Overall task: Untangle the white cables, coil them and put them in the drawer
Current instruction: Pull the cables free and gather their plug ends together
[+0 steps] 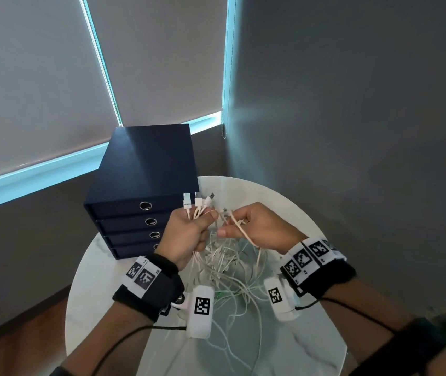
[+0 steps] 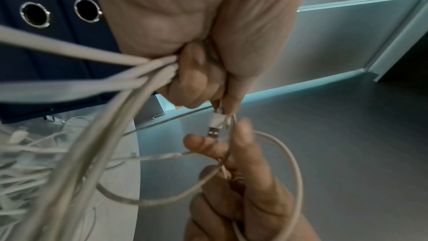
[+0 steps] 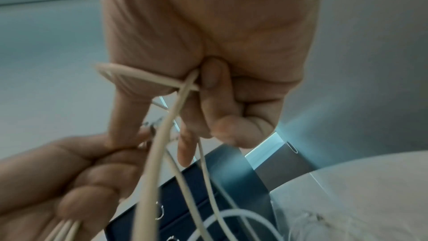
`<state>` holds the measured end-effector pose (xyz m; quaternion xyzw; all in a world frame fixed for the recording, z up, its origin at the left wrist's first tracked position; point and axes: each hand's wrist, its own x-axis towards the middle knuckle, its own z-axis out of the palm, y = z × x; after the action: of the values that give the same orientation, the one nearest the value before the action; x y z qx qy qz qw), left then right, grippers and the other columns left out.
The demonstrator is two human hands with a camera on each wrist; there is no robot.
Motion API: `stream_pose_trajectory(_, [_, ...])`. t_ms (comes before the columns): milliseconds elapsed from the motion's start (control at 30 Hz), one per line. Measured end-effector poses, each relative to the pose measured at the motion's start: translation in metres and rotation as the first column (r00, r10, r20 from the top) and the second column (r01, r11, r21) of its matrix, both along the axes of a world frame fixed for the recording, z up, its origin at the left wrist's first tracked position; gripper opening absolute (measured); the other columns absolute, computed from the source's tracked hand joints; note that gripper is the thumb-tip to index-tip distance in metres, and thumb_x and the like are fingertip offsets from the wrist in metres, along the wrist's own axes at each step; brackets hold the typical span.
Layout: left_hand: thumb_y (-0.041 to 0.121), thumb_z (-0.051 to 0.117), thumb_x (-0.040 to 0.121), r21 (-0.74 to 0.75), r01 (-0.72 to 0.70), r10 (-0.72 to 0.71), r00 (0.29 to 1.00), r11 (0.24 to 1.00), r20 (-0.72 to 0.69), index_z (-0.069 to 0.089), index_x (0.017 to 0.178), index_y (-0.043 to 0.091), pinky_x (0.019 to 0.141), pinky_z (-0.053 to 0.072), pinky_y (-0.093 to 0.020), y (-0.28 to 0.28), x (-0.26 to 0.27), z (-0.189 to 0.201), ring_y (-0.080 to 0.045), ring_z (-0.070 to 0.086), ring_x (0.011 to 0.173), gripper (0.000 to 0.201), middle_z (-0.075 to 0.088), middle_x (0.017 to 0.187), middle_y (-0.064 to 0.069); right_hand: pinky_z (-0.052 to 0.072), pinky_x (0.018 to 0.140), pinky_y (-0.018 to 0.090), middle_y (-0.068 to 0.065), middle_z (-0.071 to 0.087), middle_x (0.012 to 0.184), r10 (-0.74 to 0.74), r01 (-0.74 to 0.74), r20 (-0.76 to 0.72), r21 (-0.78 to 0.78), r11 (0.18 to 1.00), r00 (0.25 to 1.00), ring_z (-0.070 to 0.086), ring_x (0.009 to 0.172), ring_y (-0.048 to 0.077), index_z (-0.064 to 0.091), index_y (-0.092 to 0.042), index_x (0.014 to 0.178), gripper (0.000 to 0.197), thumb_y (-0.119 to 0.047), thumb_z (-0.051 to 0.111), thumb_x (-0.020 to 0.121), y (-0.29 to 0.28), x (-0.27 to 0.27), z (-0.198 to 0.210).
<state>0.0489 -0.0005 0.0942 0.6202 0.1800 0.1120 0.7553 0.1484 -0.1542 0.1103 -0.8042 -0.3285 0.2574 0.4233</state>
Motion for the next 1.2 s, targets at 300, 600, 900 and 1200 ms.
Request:
stream_pose_trajectory(300, [0.017,0.071,0.091,0.078,-0.006,0.007,1.000,0.997,-0.015,0.051,0.069,0.013,0.040,0.020,-0.019,0.012,-0.006,-0.003,-0.009,0.022,0.038,0.030,0.023,0.053,0.005,0.037,0.041,0.015,-0.022,0.055,0.045,-0.374,0.381,-0.072,0.208,0.901,0.925,0.052,0.044,-0.005,0.069,-0.007,0.070,0.028,-0.019,0.060,0.095,-0.003,0.009,-0.012])
stream_pose_trajectory(600, [0.025,0.057,0.100,-0.053,-0.066,0.076,0.968,0.996,0.237,0.065,0.094,0.009,0.039,0.023,-0.018,0.002,0.005,0.024,-0.007,0.027,0.040,0.018,0.064,0.074,-0.002,0.031,0.043,0.024,0.004,0.033,0.046,0.097,-0.069,-0.202,0.139,0.988,0.975,0.029,0.040,0.016,0.071,-0.002,0.087,0.056,-0.056,0.059,0.086,-0.002,-0.013,0.015])
stream_pose_trajectory(900, [0.021,0.059,0.099,-0.065,0.148,-0.141,0.985,0.987,0.100,0.057,0.086,0.013,0.041,0.025,-0.019,-0.030,0.004,-0.042,-0.009,0.026,0.044,0.015,0.055,0.073,-0.004,0.032,0.041,0.024,-0.003,0.025,0.042,-0.148,0.301,-0.279,0.659,0.690,0.949,0.025,0.033,0.015,0.066,-0.007,0.071,0.067,-0.061,0.035,0.094,-0.003,0.005,0.087])
stream_pose_trajectory(1200, [0.011,0.063,0.095,-0.076,-0.095,0.088,0.992,0.993,-0.093,0.060,0.093,0.001,0.038,0.023,-0.017,0.008,-0.013,-0.084,-0.005,0.027,0.039,0.011,0.067,0.074,-0.009,0.028,0.045,0.024,0.001,0.018,0.053,-0.463,0.496,-0.426,0.868,0.034,0.777,0.018,0.041,0.018,0.063,-0.011,0.084,0.052,-0.050,0.035,0.101,-0.086,0.049,0.176])
